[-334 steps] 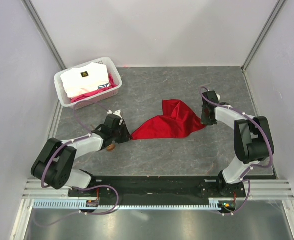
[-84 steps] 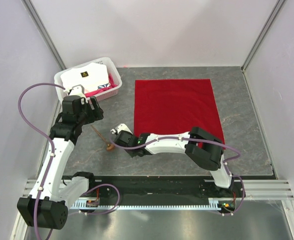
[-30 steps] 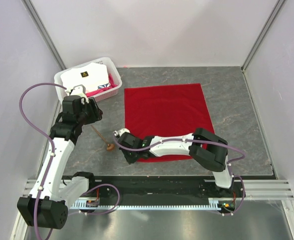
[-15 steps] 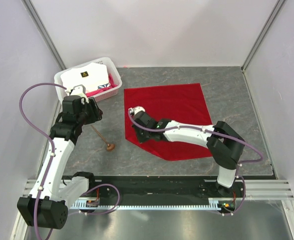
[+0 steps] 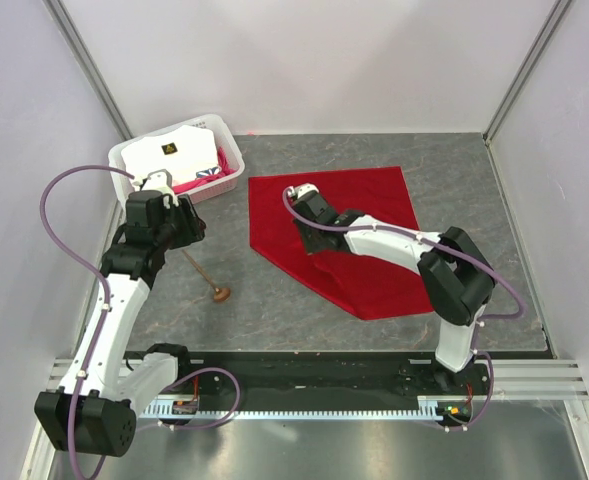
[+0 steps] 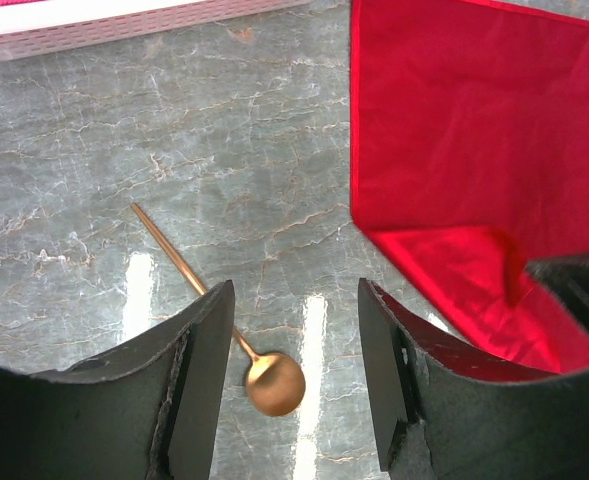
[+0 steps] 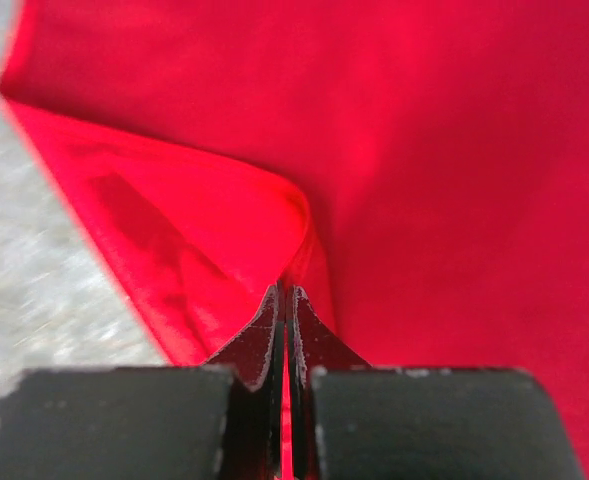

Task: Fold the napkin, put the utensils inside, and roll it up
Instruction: Fold the napkin

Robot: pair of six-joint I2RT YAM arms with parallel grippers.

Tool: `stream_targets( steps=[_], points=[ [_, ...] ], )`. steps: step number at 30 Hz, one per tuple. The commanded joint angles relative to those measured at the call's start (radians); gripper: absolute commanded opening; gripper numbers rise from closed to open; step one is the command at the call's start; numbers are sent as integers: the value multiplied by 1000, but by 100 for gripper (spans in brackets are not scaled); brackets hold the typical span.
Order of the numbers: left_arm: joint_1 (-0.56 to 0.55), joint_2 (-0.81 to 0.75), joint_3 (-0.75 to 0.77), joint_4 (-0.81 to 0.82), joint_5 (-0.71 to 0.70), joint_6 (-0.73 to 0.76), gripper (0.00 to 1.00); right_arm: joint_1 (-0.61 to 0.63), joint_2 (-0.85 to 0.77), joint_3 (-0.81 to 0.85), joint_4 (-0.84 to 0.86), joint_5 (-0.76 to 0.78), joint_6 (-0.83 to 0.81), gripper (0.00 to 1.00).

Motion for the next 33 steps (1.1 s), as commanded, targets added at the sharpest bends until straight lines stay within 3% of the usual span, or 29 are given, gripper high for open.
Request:
stream_targets(
  steps=[1,8,15,33],
  points=[
    [2,12,0,39,0,43,59,-82,31,71,-28,39,-85,0],
    [2,27,-3,42,0,45,59,-171,108,158,-42,90,-146,0],
    [2,44,-2,45,2,48,59,-220,179,244,-42,240,-227,0],
    [4,86,0,45,2,59,55,-407,334,451,-37,257,-270,0]
  ],
)
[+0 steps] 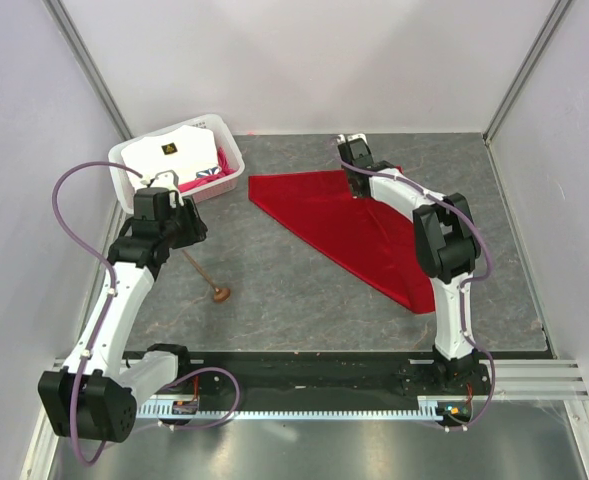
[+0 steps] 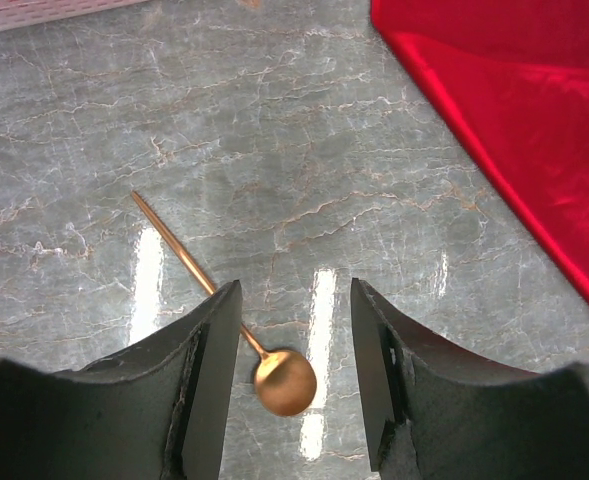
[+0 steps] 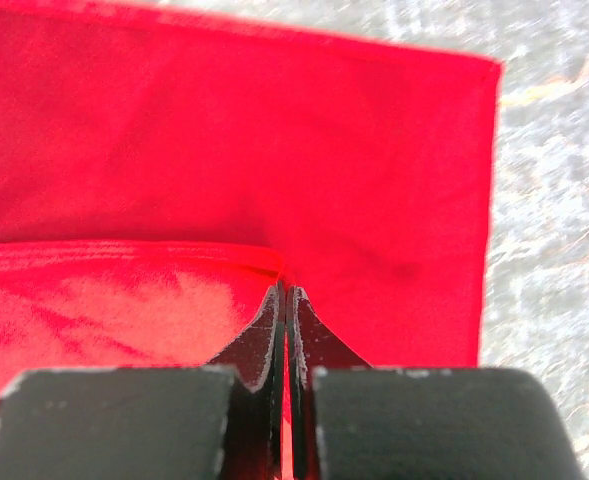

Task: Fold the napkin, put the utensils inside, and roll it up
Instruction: Fold the napkin

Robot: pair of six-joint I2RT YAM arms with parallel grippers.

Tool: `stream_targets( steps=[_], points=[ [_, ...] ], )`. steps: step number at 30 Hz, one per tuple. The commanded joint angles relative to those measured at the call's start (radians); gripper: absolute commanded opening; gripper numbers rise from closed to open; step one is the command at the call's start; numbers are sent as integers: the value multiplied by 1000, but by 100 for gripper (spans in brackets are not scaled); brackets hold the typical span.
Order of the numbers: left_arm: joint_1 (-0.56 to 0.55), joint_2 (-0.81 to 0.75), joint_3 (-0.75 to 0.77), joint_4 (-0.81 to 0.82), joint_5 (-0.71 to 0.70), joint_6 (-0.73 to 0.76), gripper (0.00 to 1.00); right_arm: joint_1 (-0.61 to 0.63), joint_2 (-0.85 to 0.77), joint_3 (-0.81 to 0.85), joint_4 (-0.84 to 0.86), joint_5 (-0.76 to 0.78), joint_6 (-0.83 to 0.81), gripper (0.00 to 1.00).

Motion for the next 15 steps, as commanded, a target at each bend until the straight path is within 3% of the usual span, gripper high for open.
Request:
stream_targets(
  steps=[1,6,15],
  points=[
    [4,9,4,39,-23,45,55,-34,46,97,12,9,-29,0],
    [4,18,5,39,-21,48,60,-71,95,163,18,3,-47,0],
    [4,24,5,39,-27,52,80,-122,161,239,38,0,-52,0]
  ],
)
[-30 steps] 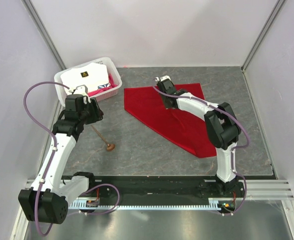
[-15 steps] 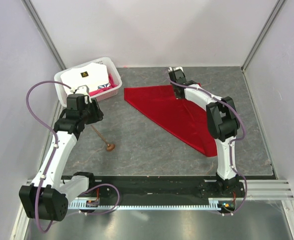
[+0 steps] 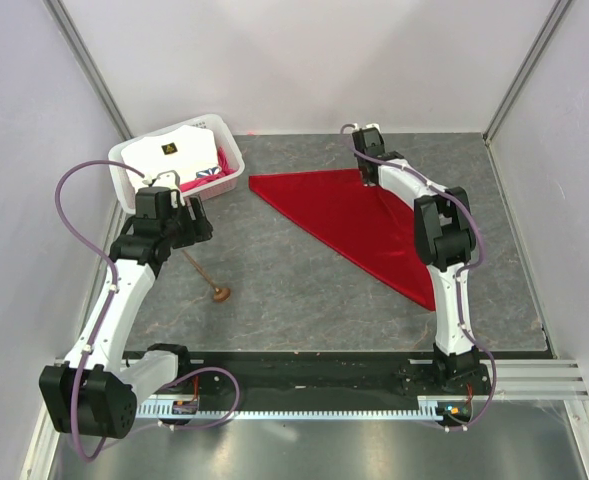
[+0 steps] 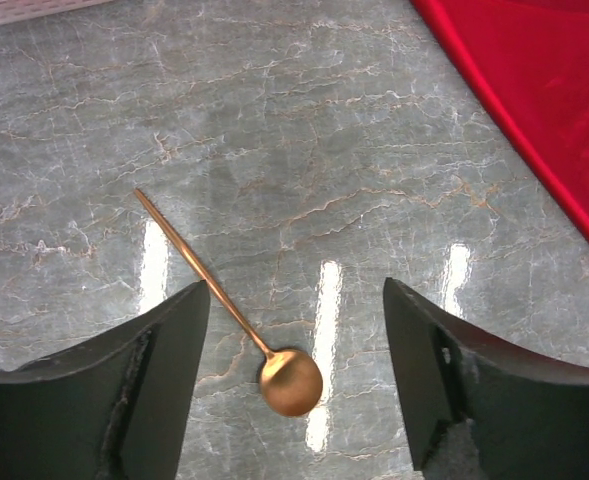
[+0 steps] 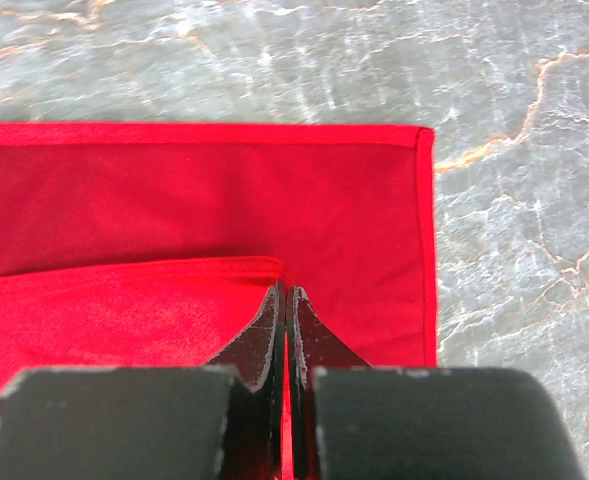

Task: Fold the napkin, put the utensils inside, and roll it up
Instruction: Fold the napkin

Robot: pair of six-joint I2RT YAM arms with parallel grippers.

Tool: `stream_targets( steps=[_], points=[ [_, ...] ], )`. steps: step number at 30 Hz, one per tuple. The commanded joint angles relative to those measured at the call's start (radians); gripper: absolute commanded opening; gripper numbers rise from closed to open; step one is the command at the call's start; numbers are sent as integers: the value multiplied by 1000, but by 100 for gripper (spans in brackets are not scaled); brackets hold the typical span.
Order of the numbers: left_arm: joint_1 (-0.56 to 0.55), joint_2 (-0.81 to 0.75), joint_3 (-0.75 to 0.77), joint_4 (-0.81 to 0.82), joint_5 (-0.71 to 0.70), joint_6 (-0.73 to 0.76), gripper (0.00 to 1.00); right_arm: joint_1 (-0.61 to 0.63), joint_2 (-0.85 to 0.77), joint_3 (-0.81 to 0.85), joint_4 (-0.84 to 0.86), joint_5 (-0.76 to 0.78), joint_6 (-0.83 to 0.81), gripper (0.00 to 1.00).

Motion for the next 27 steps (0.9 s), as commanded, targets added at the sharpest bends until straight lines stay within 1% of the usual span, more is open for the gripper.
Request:
stream_targets(
  steps=[1,4,10,18,27],
  points=[
    [4,5,7,39,-21,41,82,-21,27,69,34,5,-12,0],
    [4,5,7,37,-23,42,87,-33,41,87,38,8,-12,0],
    [4,5,7,40,-23,41,90,-49,62,122,55,11,-12,0],
    [4,8,7,37,-26,42,92,-73,114,200,54,14,-12,0],
    [4,8,5,37,-27,42,92,-107,148,234,54,2,-3,0]
  ],
)
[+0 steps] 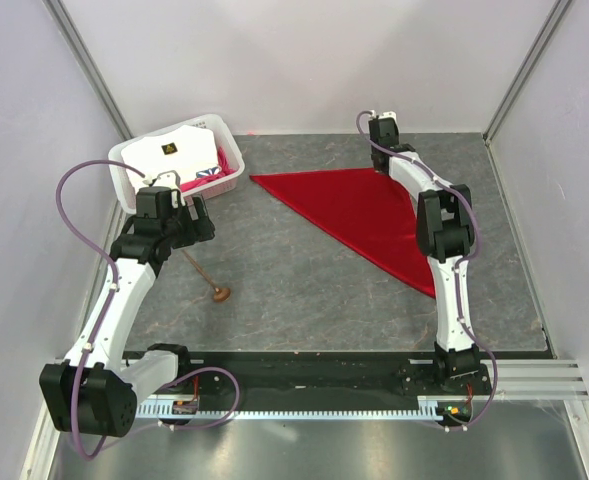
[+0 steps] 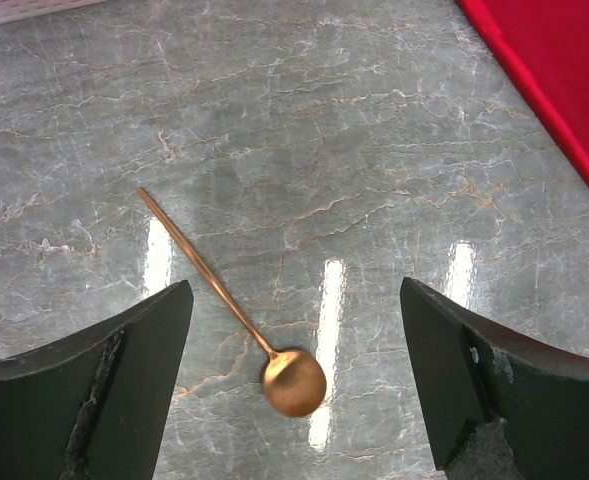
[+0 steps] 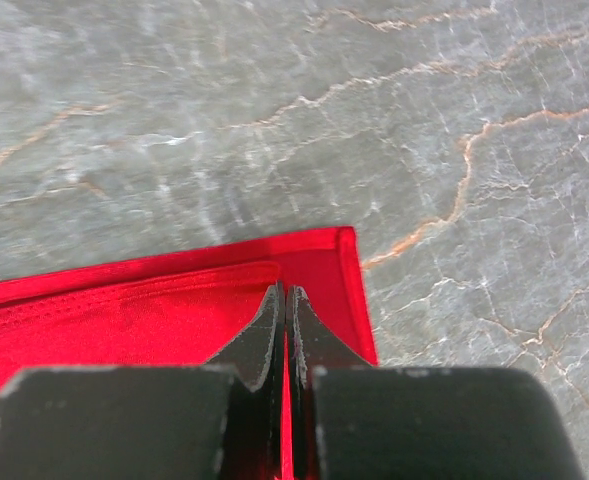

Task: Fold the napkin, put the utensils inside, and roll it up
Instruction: Fold the napkin

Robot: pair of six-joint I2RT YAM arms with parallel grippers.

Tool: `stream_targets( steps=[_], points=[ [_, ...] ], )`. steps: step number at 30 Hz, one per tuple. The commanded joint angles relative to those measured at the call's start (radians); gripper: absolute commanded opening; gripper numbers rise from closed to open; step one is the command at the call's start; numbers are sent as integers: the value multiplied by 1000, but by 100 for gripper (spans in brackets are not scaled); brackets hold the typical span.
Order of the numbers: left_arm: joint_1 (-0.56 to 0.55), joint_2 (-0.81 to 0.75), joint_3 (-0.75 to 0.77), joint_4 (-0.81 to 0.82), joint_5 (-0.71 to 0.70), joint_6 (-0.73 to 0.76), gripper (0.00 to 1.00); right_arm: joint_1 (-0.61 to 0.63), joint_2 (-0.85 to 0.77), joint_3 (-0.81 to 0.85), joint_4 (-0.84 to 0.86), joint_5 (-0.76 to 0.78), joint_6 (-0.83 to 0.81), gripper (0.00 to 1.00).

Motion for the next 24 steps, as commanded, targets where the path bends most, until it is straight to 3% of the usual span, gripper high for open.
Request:
stream_targets(
  steps=[1,19,22,23,24],
  points=[
    [4,-1,7,37,-21,40,92,-16,20,53,17,2,1,0],
    [4,4,7,37,-21,40,93,-39,74,94,3,-1,3,0],
    [4,4,7,37,-19,40,93,-40,72,105,-6,2,11,14],
    [4,4,7,37,-18,40,93,-42,69,108,-9,3,11,27],
    [4,2,7,37,-14,41,93,-40,69,114,-15,5,14,32]
  ],
)
